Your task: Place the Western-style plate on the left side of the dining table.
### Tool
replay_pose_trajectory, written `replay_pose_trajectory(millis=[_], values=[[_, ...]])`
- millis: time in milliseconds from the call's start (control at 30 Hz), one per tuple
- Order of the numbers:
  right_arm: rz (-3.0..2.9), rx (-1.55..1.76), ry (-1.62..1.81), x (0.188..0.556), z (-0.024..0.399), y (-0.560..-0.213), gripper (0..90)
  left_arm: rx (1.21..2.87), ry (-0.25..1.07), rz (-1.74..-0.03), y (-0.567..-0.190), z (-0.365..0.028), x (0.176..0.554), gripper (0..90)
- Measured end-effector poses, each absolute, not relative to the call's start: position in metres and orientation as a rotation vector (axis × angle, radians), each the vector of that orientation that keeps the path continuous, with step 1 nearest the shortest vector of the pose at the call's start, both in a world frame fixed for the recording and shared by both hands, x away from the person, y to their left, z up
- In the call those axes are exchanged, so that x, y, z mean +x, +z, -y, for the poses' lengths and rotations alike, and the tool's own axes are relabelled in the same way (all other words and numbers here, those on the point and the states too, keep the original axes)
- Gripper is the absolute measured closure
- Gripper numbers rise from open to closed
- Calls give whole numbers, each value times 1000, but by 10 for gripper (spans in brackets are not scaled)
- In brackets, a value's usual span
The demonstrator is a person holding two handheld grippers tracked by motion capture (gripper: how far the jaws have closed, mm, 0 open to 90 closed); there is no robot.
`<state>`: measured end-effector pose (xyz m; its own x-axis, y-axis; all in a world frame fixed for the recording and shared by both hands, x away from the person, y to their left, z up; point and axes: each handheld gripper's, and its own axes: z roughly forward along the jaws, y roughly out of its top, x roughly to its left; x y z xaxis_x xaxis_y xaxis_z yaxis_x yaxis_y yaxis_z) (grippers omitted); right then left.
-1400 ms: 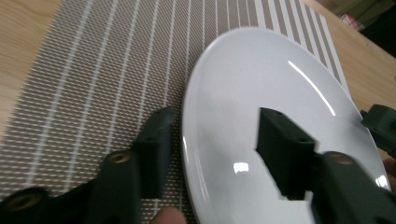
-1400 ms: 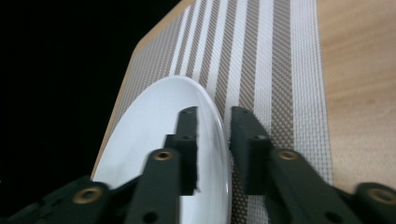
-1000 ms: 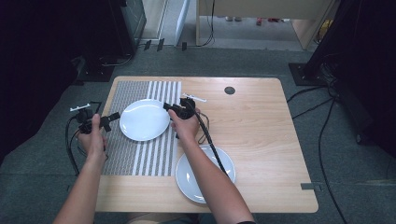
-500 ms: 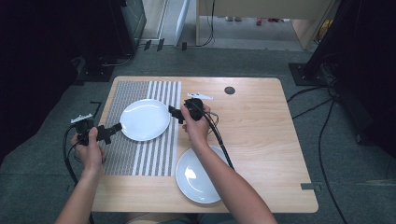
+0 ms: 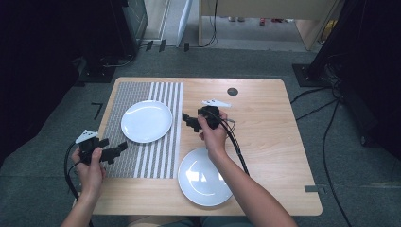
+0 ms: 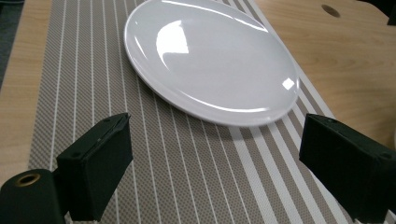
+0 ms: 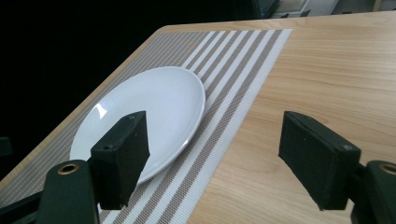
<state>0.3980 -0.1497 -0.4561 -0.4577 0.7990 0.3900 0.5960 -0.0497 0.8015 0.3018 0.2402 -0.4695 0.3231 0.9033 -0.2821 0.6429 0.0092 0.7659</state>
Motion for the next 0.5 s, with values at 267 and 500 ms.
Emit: replay_pose_trajectory(millis=[267, 500], values=[[-2005, 1478, 1524, 385, 174, -452, 234, 1738, 398, -1392, -482, -245, 278, 96], [-1978, 1465, 1543, 365, 206, -450, 233, 1781, 420, -1383, -494, -250, 260, 96]])
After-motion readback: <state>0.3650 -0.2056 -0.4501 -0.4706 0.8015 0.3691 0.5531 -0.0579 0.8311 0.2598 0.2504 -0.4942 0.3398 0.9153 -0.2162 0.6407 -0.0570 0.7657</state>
